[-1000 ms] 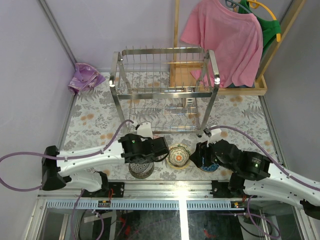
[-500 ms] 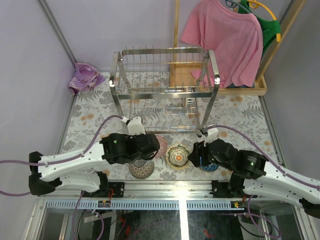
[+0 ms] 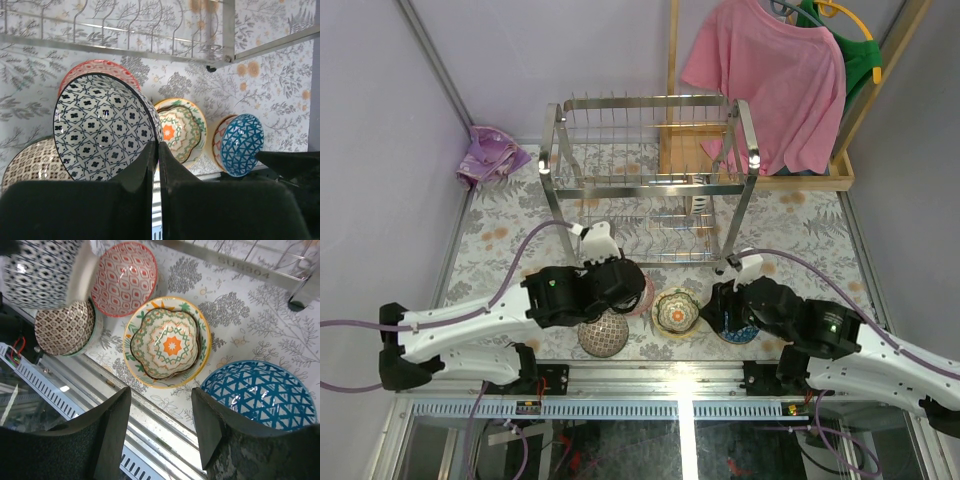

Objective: Load the bowls into the dish rack
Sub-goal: Place the bowl in the dish rack.

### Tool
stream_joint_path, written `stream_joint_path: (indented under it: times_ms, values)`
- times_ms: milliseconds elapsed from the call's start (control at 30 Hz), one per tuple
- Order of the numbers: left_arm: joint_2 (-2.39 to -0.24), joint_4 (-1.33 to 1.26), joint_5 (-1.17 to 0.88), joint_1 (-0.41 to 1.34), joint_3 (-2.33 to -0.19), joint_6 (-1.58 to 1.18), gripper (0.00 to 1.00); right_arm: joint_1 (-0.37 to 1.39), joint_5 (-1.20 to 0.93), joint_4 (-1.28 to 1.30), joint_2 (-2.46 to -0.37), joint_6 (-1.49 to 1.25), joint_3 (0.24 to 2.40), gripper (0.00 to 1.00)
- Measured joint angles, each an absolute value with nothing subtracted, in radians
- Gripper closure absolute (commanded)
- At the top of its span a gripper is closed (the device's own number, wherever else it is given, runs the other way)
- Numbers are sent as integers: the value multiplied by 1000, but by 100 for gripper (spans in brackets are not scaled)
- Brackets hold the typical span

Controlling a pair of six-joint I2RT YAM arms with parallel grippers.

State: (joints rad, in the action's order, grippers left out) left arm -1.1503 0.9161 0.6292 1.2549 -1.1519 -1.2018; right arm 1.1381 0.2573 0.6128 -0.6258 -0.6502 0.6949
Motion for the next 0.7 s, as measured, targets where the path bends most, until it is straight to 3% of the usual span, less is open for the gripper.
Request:
stream_joint_path:
  times_ms: [700]
  values:
    - [-1465, 397, 762, 1203, -1150, -848, 100, 1138, 322, 798, -473, -666, 839, 41]
